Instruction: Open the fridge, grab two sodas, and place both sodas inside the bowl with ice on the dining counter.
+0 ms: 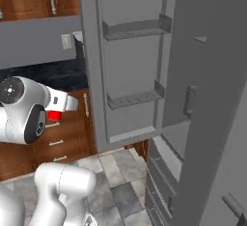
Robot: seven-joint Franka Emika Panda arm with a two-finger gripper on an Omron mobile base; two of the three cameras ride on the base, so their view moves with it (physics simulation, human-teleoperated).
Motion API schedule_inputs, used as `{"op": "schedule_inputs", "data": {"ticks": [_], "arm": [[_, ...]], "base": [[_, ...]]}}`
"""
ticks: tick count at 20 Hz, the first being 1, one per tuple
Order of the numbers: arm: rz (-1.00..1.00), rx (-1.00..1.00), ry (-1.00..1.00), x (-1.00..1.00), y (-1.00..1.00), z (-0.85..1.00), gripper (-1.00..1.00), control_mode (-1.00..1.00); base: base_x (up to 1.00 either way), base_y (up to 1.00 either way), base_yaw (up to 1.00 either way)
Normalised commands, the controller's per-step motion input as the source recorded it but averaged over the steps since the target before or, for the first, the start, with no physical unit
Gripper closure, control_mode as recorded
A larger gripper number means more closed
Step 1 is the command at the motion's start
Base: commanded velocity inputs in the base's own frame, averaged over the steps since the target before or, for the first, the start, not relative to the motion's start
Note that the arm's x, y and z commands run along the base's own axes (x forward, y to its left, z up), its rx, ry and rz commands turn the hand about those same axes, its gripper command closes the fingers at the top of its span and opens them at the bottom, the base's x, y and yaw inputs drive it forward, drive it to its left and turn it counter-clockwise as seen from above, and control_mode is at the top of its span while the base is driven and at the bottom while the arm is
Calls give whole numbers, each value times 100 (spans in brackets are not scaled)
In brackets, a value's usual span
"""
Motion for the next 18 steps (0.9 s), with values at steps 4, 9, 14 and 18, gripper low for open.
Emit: {"op": "schedule_inputs", "data": {"ticks": [4,9,14,18], "arm": [[0,0,0,0,0,0,100,100],[0,0,0,0,0,0,100,100],[0,0,0,0,0,0,100,100],[0,0,0,0,0,0,100,100]], "base": [[-48,-19,53],[-79,-16,39],[-82,20,28],[-67,85,32]]}}
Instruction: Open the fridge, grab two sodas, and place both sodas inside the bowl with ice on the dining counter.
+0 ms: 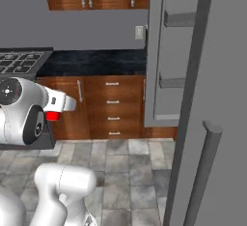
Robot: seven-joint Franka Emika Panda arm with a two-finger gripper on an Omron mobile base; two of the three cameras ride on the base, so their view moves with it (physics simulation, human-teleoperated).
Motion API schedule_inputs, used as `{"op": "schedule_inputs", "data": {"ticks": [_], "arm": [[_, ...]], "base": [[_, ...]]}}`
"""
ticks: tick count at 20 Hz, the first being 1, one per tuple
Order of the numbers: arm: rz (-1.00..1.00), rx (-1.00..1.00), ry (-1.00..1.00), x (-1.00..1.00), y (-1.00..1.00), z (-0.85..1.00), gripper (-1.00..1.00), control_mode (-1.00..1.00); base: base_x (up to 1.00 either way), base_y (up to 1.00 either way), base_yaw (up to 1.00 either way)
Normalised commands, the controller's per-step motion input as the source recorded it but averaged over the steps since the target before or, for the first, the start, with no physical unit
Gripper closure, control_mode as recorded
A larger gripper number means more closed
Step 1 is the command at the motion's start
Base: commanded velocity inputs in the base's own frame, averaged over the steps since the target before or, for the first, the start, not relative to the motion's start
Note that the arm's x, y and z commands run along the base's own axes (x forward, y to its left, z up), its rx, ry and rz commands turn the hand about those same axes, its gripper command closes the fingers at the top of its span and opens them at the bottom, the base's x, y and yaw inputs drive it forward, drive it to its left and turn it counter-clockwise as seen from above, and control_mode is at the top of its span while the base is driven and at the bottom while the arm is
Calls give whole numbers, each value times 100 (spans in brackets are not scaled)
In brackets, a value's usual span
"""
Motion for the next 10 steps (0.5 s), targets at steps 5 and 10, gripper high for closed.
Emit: {"op": "schedule_inputs", "data": {"ticks": [5,10], "arm": [[0,0,0,0,0,0,100,100],[0,0,0,0,0,0,100,100]], "base": [[-31,73,50],[-12,53,57]]}}
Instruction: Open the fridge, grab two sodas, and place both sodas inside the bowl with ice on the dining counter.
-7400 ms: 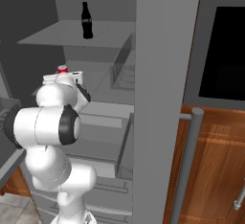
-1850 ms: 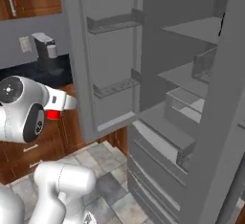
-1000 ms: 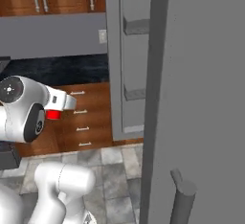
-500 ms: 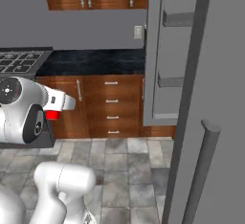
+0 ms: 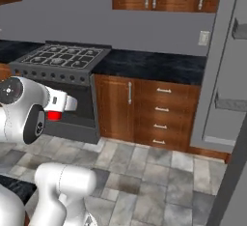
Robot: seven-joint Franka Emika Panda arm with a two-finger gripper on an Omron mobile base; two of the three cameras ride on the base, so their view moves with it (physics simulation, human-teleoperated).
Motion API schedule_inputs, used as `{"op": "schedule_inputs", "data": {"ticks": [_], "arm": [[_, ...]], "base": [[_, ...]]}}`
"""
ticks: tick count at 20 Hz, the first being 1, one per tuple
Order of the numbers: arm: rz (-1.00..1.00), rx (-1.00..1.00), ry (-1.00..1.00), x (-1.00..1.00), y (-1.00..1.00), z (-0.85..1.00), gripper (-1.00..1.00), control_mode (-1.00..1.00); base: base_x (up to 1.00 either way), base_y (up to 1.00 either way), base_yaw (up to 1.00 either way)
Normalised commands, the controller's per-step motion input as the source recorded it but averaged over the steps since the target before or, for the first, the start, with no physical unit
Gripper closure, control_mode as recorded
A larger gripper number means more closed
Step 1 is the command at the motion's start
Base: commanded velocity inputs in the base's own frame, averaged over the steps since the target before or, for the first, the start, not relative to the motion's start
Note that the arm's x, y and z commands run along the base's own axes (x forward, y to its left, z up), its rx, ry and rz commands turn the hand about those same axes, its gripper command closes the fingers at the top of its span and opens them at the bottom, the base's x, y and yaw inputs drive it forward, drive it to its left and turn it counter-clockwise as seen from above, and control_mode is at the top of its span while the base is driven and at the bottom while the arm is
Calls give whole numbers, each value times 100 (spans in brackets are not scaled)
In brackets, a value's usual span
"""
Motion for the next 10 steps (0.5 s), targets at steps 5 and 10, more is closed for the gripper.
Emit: {"op": "schedule_inputs", "data": {"ticks": [5,10], "arm": [[0,0,0,0,0,0,100,100],[0,0,0,0,0,0,100,100]], "base": [[0,37,59],[-28,7,56]]}}
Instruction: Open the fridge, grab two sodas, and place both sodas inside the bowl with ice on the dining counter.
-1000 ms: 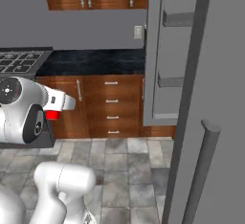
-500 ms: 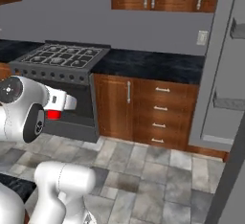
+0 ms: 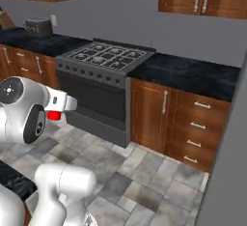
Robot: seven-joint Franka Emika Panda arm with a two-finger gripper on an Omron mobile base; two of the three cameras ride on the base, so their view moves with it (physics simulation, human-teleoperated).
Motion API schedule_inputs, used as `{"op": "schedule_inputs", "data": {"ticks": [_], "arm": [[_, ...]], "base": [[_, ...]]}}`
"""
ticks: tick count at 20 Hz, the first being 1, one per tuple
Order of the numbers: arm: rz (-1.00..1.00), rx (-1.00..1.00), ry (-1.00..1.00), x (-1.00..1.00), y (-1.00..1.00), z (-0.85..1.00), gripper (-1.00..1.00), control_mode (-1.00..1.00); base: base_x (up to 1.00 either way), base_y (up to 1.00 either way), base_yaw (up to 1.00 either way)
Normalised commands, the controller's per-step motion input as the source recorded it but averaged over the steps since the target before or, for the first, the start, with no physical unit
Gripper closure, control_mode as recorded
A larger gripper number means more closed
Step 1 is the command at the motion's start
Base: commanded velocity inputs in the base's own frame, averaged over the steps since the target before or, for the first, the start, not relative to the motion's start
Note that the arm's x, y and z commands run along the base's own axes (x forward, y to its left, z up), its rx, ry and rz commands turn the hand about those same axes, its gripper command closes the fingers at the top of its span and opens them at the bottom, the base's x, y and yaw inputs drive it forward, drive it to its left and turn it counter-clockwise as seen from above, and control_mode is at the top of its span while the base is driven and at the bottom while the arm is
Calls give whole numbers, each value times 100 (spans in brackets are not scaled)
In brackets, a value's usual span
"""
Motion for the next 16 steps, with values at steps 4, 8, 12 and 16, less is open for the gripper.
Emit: {"op": "schedule_inputs", "data": {"ticks": [4,8,12,16], "arm": [[0,0,0,0,0,0,100,100],[0,0,0,0,0,0,100,100],[0,0,0,0,0,0,100,100],[0,0,0,0,0,0,100,100]], "base": [[16,-45,44],[15,-38,37],[-66,4,43],[-68,10,43]]}}
